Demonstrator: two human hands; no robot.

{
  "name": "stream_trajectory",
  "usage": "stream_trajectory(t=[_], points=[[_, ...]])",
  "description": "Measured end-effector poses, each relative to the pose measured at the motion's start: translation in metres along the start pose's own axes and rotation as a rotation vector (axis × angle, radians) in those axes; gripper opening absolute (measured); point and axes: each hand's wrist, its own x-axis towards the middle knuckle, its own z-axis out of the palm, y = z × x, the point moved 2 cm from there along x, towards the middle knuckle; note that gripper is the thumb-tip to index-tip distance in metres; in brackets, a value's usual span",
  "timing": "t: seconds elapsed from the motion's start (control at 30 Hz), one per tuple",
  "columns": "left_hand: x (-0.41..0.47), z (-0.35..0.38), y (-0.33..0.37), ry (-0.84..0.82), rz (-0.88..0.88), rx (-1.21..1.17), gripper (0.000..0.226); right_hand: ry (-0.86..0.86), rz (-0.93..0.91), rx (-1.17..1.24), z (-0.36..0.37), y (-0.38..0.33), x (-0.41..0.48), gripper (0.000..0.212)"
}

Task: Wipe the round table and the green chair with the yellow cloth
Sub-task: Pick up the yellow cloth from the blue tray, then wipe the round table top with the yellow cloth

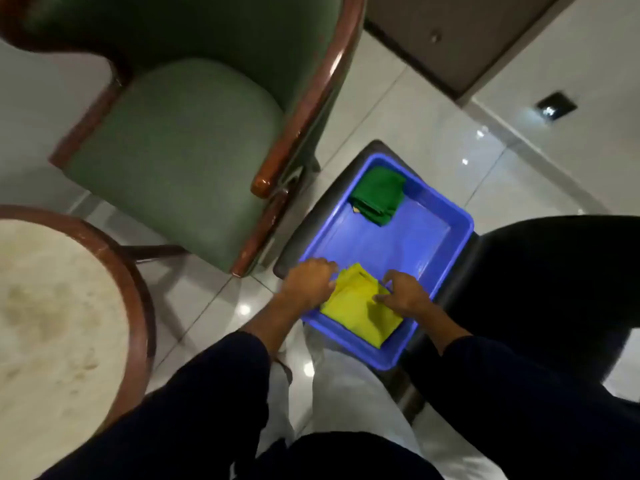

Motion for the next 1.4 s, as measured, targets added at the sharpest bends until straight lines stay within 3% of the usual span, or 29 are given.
stream_trajectory(t=[0.13,0.23,0.3,0.43,0.53,0.6,0.73,0.83,0.9,1.03,1.17,1.27,1.33,1.4], points=[[0.021,0.049,0.003,-0.154,-0.14,-0.194,0.069,-0.091,0.105,-0.159,0.03,0.009,0.014,0.081],[0.043,0.069,-0.008,-0.12,-0.252,-0.379,0.083,-0.047,0.108,-0.223,0.046,0.013,0.027,0.092],[0.052,0.074,-0.01,-0.096,-0.299,-0.386,0.078,-0.033,0.121,-0.245,0.051,0.016,0.033,0.087],[0.051,0.077,-0.005,-0.126,-0.215,-0.261,0.039,-0.161,0.112,-0.164,0.05,0.019,0.031,0.055],[0.025,0.056,-0.012,0.009,-0.149,-0.29,0.036,-0.082,0.048,0.01,0.032,0.002,0.017,0.032],[-0.001,0.031,-0.022,0.131,-0.11,-0.41,0.042,-0.101,0.002,0.221,0.017,-0.019,0.007,0.029],[-0.072,-0.011,-0.081,0.331,-0.101,-0.977,0.033,-0.251,-0.19,0.276,-0.006,-0.113,-0.016,0.035],[-0.121,-0.021,-0.155,0.507,-0.316,-1.278,0.032,-0.344,-0.3,0.169,0.005,-0.195,-0.029,0.038],[-0.159,-0.016,-0.215,0.648,-0.45,-1.356,0.037,-0.275,-0.383,0.126,0.034,-0.253,-0.029,0.04],[-0.228,0.015,-0.317,0.933,-0.69,-1.488,0.055,-0.134,-0.438,0.345,0.119,-0.37,-0.019,0.045],[-0.265,0.055,-0.362,0.927,-0.804,-1.704,0.085,-0.079,-0.56,0.134,0.186,-0.474,-0.014,0.042],[-0.274,0.074,-0.369,0.838,-0.883,-1.523,0.084,0.065,-0.679,-0.18,0.212,-0.513,-0.024,0.044],[-0.288,0.075,-0.384,0.872,-1.024,-1.153,0.077,0.281,-0.691,-0.412,0.225,-0.512,-0.032,0.048],[-0.299,0.068,-0.405,1.01,-1.044,-0.764,0.063,0.393,-0.705,-0.474,0.248,-0.5,-0.044,0.05]])
